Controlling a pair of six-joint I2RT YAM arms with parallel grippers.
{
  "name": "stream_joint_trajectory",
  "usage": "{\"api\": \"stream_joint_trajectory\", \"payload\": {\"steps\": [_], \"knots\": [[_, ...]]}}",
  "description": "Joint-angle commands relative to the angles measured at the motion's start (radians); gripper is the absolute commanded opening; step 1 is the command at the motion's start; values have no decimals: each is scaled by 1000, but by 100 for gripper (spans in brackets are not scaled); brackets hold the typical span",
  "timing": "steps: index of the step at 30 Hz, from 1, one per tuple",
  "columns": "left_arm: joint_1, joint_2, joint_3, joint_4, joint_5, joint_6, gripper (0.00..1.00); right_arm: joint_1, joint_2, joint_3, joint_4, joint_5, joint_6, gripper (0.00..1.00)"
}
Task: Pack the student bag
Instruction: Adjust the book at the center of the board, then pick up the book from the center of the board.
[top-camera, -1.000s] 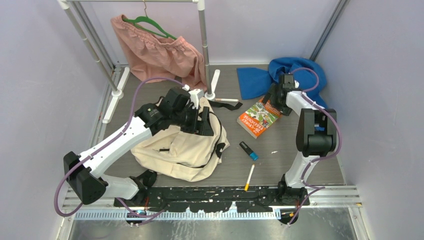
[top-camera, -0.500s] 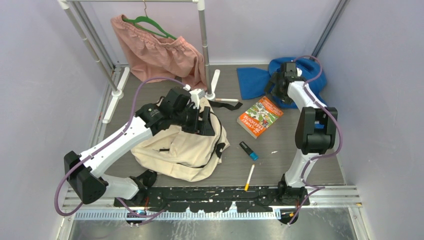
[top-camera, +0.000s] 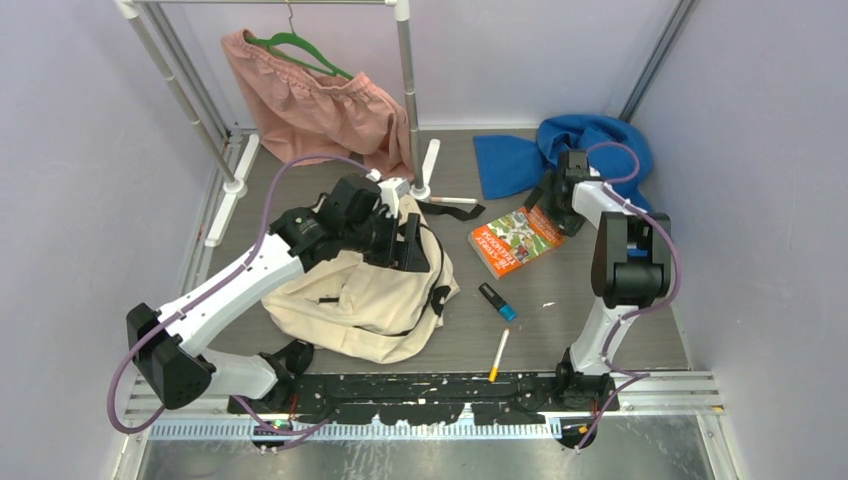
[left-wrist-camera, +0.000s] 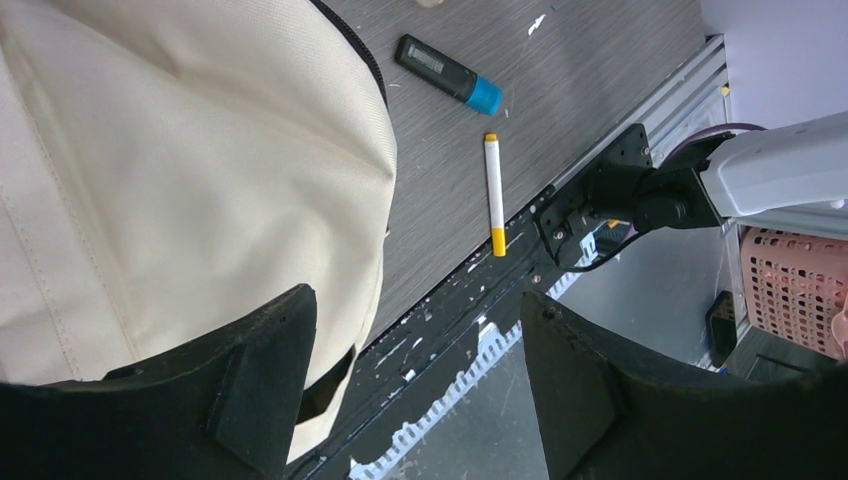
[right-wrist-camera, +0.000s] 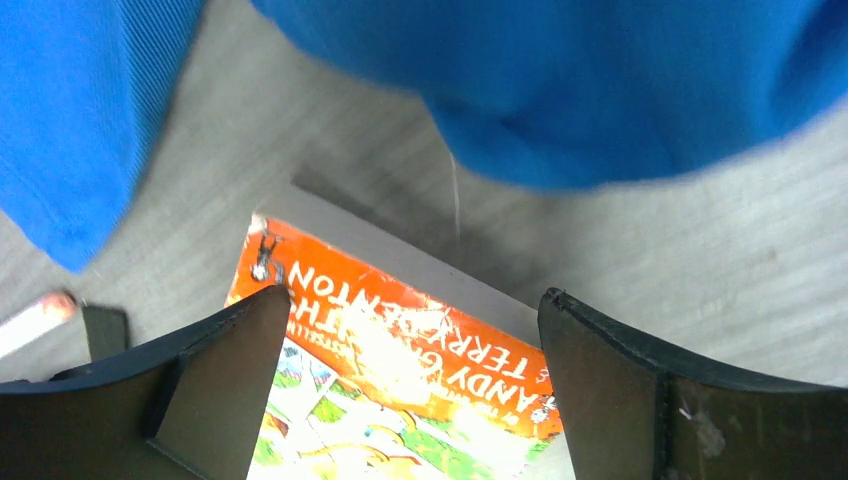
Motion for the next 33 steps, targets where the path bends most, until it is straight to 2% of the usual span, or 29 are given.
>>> {"api": "stream_joint_trajectory", "payload": {"steps": [1, 9, 13, 15, 22, 26, 31, 32, 33], "knots": [[-19, 26, 18, 37, 48, 10, 75, 4, -128, -132, -16, -75, 37, 100], [-68, 81, 59, 48, 51, 19, 76, 7, -343, -385, -6, -229, 83, 100], [-86, 129, 71, 79, 55, 0, 76, 5, -432, -448, 7, -242, 75, 94], [-101, 165, 95, 100, 56, -11, 75, 6, -431, -441, 29, -231, 63, 92], [-132, 337, 276, 133, -15, -72, 74, 6, -258, -319, 88, -204, 38, 90], [-132, 442, 372, 68, -93, -86, 74, 6, -213, -320, 102, -199, 42, 74], [-130, 532, 414, 69, -178, -116, 74, 5, -222, -330, 103, -200, 32, 35], [-126, 550, 422, 64, -180, -116, 73, 4, -234, -331, 97, -198, 30, 22], [-123, 565, 430, 58, -177, -117, 73, 4, -247, -333, 91, -192, 26, 14]]}}
